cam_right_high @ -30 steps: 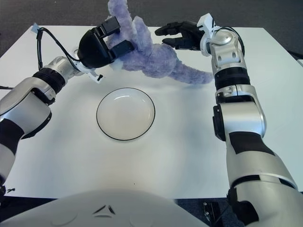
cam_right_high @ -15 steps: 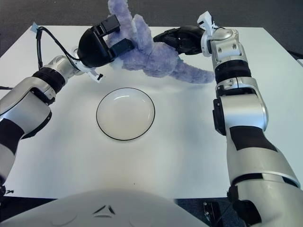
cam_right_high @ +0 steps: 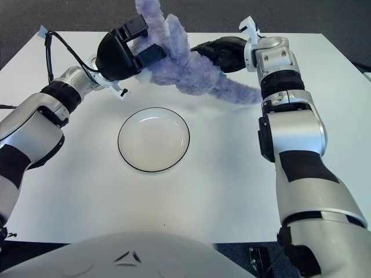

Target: Put the doll into the plate.

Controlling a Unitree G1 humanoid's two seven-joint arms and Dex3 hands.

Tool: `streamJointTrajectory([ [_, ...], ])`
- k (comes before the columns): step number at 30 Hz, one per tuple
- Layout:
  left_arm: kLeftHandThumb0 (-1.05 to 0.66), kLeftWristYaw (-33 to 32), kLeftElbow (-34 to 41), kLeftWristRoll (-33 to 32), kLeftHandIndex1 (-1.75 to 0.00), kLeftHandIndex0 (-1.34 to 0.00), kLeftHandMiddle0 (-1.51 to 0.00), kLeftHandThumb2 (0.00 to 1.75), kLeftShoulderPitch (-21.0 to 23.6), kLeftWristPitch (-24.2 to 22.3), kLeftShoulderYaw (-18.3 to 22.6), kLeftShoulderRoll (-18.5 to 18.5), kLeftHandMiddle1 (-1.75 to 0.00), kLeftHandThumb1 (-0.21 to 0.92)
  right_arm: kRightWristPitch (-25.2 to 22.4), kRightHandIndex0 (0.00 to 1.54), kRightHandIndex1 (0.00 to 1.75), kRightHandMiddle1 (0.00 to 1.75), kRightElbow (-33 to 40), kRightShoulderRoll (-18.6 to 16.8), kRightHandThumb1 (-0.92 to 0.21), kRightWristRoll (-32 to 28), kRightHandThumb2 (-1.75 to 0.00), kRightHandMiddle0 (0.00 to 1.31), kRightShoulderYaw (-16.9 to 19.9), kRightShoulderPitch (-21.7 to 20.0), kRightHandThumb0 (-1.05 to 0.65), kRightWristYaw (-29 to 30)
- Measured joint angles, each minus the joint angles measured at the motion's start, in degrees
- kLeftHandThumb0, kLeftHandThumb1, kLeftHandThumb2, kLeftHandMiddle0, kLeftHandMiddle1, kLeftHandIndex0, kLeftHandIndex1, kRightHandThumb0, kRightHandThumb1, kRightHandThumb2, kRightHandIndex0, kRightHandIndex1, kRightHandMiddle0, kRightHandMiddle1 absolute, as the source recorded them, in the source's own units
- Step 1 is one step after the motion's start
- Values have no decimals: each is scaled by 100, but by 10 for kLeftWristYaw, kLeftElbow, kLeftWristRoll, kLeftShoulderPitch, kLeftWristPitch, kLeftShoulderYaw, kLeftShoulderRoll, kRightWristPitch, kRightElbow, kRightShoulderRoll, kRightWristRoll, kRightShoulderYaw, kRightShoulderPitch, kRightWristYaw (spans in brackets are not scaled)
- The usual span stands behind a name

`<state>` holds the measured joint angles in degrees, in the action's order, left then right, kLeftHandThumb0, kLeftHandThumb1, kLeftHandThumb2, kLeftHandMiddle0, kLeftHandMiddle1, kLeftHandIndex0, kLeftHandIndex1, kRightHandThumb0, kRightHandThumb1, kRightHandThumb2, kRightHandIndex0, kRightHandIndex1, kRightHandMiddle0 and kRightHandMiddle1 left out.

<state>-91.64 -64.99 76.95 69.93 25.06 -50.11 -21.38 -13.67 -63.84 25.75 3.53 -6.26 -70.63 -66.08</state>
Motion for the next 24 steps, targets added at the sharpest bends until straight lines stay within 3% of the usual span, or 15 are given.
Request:
streamJointTrajectory([
  [14, -4, -4, -30, 2, -175, -78, -90, 6, 13, -6, 0, 7, -175, 92, 14, 39, 1, 3, -15, 0, -92, -2, -40, 34, 9, -3, -80, -20],
  [24, -3, -5, -68, 2, -175, -74, -88, 5, 18, -38, -8, 23, -175, 92, 77, 33, 0, 0, -13, 0, -92, 5, -44, 26, 0, -3, -83, -25],
])
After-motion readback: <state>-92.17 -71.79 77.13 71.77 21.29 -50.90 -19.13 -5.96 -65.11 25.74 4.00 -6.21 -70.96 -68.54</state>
